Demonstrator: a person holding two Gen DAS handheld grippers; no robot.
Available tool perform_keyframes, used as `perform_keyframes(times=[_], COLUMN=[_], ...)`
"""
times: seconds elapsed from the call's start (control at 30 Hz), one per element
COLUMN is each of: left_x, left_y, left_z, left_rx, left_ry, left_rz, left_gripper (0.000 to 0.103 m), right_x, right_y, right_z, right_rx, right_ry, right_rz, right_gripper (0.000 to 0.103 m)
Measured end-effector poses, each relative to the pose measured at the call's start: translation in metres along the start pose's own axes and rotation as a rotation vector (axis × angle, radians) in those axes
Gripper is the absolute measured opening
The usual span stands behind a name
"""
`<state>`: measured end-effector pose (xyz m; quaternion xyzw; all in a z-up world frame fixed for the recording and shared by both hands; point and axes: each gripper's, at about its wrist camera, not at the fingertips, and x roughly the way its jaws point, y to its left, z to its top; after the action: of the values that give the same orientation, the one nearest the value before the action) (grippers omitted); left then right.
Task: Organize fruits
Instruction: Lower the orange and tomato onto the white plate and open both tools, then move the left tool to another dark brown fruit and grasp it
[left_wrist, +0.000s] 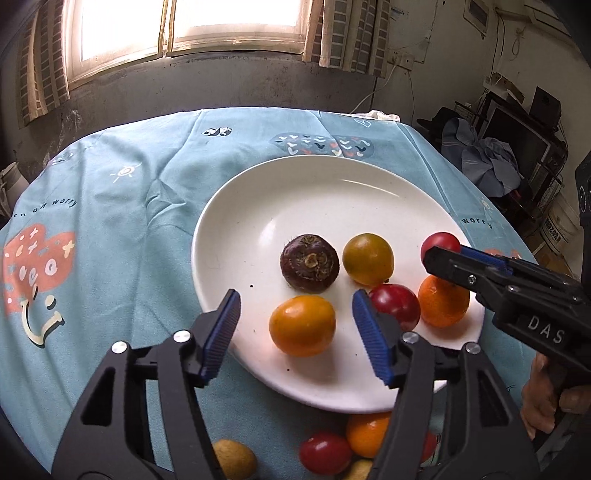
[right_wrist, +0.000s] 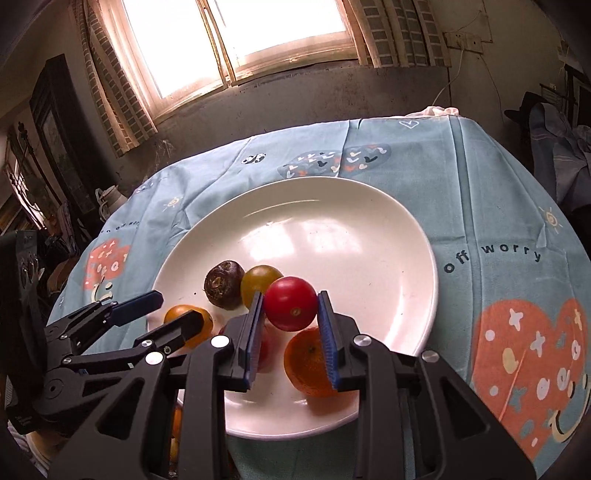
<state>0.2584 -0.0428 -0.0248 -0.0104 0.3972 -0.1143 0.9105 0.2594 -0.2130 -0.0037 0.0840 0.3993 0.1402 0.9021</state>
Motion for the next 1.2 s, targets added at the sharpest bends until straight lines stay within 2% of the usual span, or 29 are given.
perform_keyframes(times=[0.07,0.17,0.2,0.23,0.27,0.33,0.4,0.43,0.5,0.57,0.63,0.73,0.77,0.83,0.9,0.93,1.0,1.1,1.2], left_x=[-0.005,-0.019,-0.025,-0.03,-0.036,-0.047,-0.057,-0.062,-0.072,-0.083,-0.094,-0.109,-0.113,-0.118,-0.119,-0.12,-0.122,-0.121,-0.115], left_y=[0.002,0.007,0.009,0.01,0.012,0.013,0.015,0.016,0.018,0.025,0.031,0.038,0.04,0.042,0.043,0.043,0.041,0.036,0.037], left_z=[0.0,0.0,-0.001,-0.002,-0.004,-0.009,-0.016,-0.021,-0.031,-0.041,-0.051,-0.072,-0.08,-0.098,-0.112,-0.117,-0.124,-0.129,-0.129], left_rx=[0.003,-0.016,-0.023,-0.029,-0.036,-0.046,-0.051,-0.049,-0.045,-0.058,-0.077,-0.087,-0.085,-0.081,-0.069,-0.06,-0.043,-0.012,-0.01], left_ry=[-0.005,-0.031,-0.039,-0.047,-0.055,-0.066,-0.072,-0.075,-0.085,-0.092,-0.098,-0.105,-0.106,-0.09,-0.062,-0.054,-0.043,-0.036,-0.012], left_rz=[0.01,0.017,0.02,0.023,0.024,0.026,0.036,0.047,0.071,0.078,0.077,0.105,0.114,0.142,0.169,0.174,0.18,0.184,0.187], left_gripper=[0.067,0.073,0.076,0.077,0.078,0.079,0.08,0.08,0.084,0.085,0.086,0.089,0.091,0.093,0.093,0.093,0.093,0.096,0.096], right_x=[-0.004,-0.02,-0.027,-0.034,-0.04,-0.043,-0.049,-0.059,-0.096,-0.137,-0.165,-0.179,-0.175,-0.159,-0.145,-0.141,-0.135,-0.128,-0.12], right_y=[-0.001,0.003,0.007,0.01,0.015,0.023,0.024,0.022,0.027,0.039,0.053,0.054,0.05,0.042,0.035,0.032,0.032,0.031,0.021], right_z=[-0.001,0.003,0.005,0.006,0.006,0.005,0.004,0.004,0.003,-0.004,-0.023,-0.07,-0.085,-0.106,-0.116,-0.118,-0.119,-0.122,-0.124], right_rx=[0.009,0.013,0.006,-0.003,-0.018,-0.081,-0.088,-0.065,-0.026,-0.05,-0.115,-0.161,-0.154,-0.131,-0.086,-0.064,-0.057,-0.056,-0.009], right_ry=[-0.002,-0.028,-0.046,-0.073,-0.113,-0.177,-0.199,-0.221,-0.299,-0.389,-0.443,-0.481,-0.467,-0.358,-0.251,-0.225,-0.204,-0.183,-0.133], right_rz=[0.006,0.031,0.02,-0.003,-0.029,-0.073,-0.121,-0.103,-0.001,0.079,0.094,0.065,0.043,0.016,0.067,0.088,0.074,0.003,-0.007], right_gripper=[0.029,0.031,0.04,0.074,0.097,0.098,0.095,0.093,0.094,0.094,0.095,0.099,0.099,0.099,0.099,0.099,0.099,0.099,0.099])
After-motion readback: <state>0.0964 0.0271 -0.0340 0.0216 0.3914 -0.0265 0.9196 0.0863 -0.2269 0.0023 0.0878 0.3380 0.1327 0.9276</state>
